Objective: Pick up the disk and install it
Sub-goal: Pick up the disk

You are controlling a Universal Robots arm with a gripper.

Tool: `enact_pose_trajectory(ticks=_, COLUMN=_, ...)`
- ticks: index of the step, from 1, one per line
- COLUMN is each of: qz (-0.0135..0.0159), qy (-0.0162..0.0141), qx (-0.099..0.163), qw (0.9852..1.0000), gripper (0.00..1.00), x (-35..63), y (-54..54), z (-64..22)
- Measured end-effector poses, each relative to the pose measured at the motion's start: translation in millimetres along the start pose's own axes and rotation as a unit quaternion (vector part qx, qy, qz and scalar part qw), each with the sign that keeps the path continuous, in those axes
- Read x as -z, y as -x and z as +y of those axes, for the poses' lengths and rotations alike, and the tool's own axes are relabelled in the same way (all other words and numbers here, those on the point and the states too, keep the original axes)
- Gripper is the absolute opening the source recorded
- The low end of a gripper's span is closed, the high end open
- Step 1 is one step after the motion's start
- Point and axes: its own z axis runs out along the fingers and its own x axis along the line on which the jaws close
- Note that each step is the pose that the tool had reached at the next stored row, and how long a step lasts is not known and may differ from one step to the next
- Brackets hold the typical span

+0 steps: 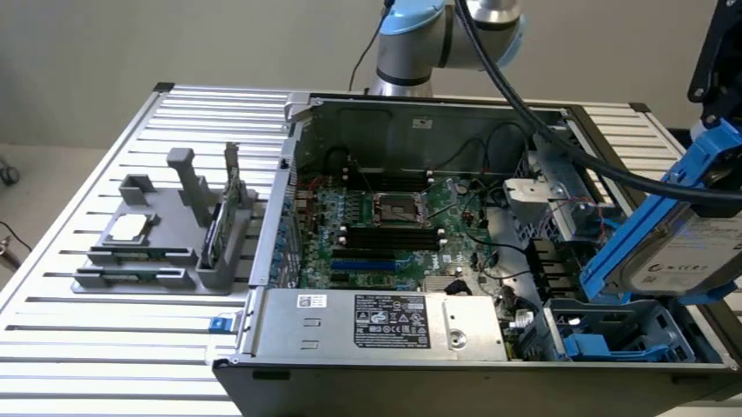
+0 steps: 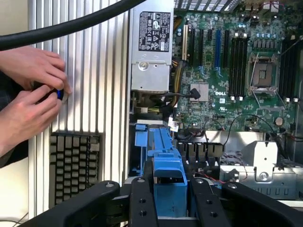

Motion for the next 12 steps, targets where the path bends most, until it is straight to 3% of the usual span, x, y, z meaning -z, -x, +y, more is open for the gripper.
enact_pose_trajectory(ticks=3, qz=-0.0002, qy=0.0000, qx=0.000, qw=1.0000, gripper=0.33, x=-5.5, y=-6.4, z=-1.9)
enact_pose_trajectory(ticks=12, qz=-0.0001, qy=0.0000, qx=0.000, qw=1.0000, gripper=0.33, x=-21.8, y=-0.7, z=-1.7)
